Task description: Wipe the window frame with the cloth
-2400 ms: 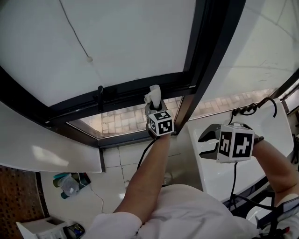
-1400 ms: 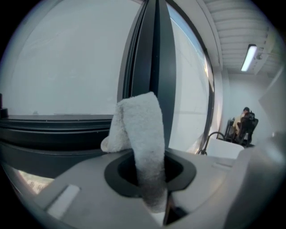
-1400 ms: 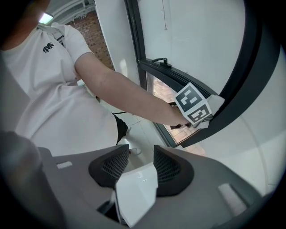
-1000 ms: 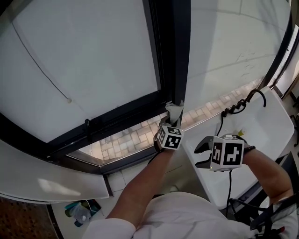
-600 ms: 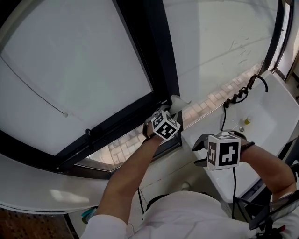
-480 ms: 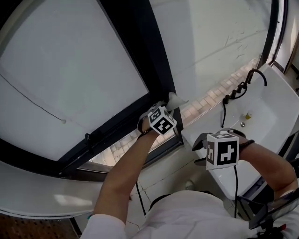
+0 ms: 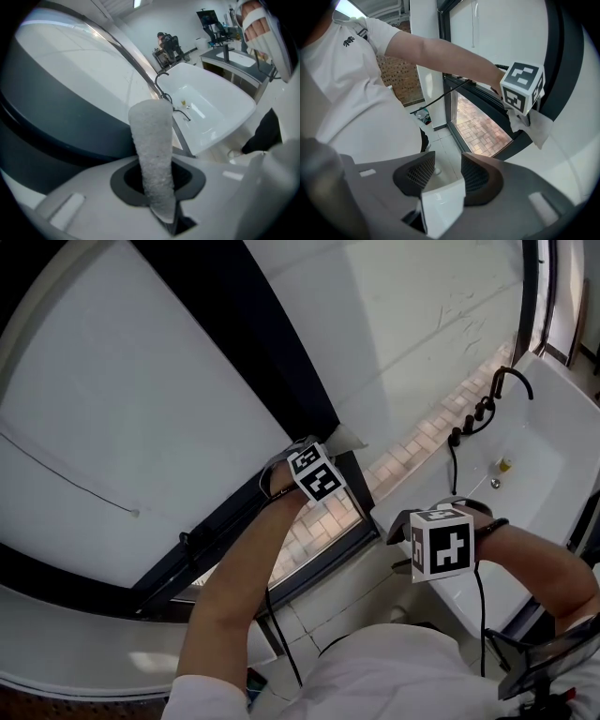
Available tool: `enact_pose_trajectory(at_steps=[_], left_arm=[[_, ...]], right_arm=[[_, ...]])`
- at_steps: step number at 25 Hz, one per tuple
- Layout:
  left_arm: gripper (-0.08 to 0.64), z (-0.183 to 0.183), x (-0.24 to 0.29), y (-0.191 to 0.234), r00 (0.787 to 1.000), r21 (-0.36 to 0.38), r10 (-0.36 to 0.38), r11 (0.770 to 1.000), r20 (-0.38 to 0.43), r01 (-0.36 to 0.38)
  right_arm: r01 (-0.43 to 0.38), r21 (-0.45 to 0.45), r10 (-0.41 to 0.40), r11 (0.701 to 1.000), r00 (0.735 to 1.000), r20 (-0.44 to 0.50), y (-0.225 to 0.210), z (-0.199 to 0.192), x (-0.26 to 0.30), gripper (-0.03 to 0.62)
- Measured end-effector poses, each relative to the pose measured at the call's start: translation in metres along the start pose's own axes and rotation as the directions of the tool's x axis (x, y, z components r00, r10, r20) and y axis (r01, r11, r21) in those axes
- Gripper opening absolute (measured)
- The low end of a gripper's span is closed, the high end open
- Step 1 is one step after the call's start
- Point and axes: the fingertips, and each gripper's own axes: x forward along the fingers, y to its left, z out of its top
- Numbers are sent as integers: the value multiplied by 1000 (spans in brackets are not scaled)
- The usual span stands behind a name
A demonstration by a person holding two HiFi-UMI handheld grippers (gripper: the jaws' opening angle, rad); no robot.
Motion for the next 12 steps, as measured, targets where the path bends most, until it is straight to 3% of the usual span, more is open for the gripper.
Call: enact_pose_trajectory(at_steps=[12], left_arm=[[92,28,-108,75,998,109,53,993,-46,-48]], right_arm=[[24,-62,-23,998,1000,5,-6,20,0,176]])
